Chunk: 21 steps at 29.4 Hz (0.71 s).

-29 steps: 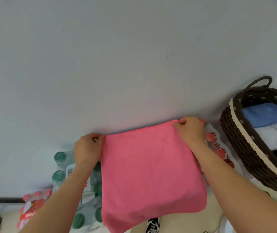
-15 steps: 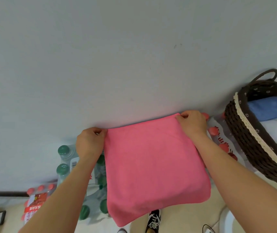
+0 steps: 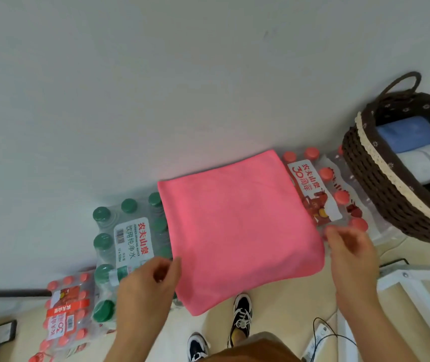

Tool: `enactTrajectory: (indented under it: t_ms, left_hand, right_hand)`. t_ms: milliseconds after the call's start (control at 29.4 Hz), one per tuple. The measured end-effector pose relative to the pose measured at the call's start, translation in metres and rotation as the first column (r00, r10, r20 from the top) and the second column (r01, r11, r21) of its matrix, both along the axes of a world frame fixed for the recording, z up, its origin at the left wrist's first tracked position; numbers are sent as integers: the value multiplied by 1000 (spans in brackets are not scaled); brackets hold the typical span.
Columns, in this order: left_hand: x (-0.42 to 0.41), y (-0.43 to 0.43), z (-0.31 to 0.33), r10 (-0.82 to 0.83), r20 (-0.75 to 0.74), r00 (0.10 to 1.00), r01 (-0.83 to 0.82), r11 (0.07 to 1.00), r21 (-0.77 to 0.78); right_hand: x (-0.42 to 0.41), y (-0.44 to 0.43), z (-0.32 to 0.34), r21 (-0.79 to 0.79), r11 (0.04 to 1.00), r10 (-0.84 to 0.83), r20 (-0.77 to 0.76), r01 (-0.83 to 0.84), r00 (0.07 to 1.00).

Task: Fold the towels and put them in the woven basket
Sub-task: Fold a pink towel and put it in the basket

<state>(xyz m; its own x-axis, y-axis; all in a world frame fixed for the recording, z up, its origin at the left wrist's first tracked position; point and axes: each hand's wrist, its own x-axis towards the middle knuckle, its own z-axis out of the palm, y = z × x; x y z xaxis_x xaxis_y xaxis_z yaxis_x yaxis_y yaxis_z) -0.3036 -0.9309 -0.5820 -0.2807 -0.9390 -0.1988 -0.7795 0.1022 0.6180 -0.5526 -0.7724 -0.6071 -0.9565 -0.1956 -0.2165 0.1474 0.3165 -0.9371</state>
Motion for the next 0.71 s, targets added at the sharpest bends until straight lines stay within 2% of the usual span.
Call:
enactTrajectory:
  t_ms: [68, 136, 238, 306, 340, 408, 476, 544, 714]
  left_hand:
    - [16, 18, -11, 8, 19, 1000, -9, 999, 39]
    - [25, 31, -19, -9, 48, 999, 5, 997, 81]
    - [38, 40, -31, -78, 184, 980, 55, 990, 126]
    - [45, 39, -38, -118, 177, 977, 79, 974, 213]
    - [46, 38, -40, -93, 93, 991, 62, 952, 300]
    - [43, 39, -43, 57, -123, 991, 14, 859, 512]
    - [42, 42, -46, 214, -237, 948, -19, 780, 626]
    - [42, 46, -48, 264, -293, 919, -11, 760, 649]
    - [37, 52, -47, 192, -399, 897, 93, 799, 594]
  right_hand:
    - [19, 18, -17, -72, 993, -73, 275, 96, 959]
    - [28, 26, -33, -132, 984, -40, 503, 122, 864]
    - [35, 26, -41, -226, 970, 84, 653, 88, 752]
    - [36, 24, -39, -263, 959, 114, 698, 105, 707]
    - [35, 25, -39, -267, 957, 114, 710, 116, 695]
    - [33, 26, -39, -279, 950, 116, 730, 138, 674]
    - [33, 28, -41, -307, 938, 129, 741, 162, 659]
    - [35, 28, -42, -333, 925, 138, 746, 185, 651]
    - [38, 28, -45, -368, 913, 148, 704, 179, 694]
